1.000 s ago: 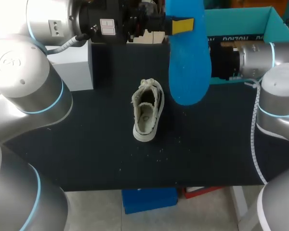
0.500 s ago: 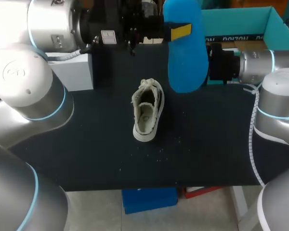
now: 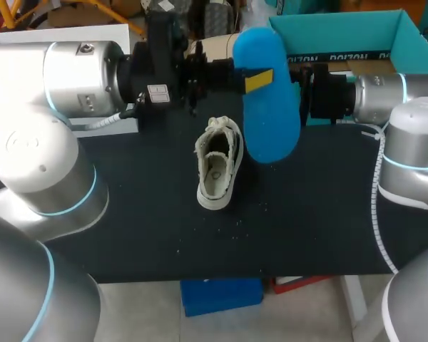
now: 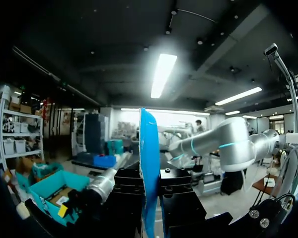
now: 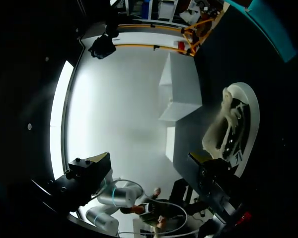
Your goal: Take the shoe out of the shoebox, open the shoe tongue, remove and reinsert the insole, then place the shoe into the shoebox
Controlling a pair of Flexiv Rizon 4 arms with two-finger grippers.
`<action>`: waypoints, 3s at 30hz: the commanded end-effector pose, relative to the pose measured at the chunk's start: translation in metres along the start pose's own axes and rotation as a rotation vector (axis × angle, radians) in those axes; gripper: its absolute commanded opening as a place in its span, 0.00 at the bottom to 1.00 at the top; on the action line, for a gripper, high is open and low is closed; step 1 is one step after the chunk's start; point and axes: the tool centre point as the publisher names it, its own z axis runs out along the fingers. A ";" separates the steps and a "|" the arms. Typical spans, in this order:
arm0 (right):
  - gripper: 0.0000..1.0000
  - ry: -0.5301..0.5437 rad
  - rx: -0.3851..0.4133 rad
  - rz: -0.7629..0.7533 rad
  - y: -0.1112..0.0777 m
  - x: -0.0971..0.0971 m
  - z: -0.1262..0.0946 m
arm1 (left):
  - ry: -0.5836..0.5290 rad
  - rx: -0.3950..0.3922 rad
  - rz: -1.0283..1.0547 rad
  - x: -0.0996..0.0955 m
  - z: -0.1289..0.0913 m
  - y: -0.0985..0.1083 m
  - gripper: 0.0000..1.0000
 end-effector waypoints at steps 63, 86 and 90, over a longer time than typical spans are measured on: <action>1.00 0.000 -0.002 0.000 0.000 -0.001 0.001 | -0.014 -0.083 1.086 0.000 -0.048 0.189 0.00; 1.00 0.000 -0.002 0.000 0.000 -0.001 0.001 | -0.051 -0.153 1.386 -0.016 -0.044 0.214 0.00; 1.00 0.000 -0.002 0.000 0.000 -0.001 0.001 | -0.071 -0.150 1.476 -0.026 -0.049 0.223 0.00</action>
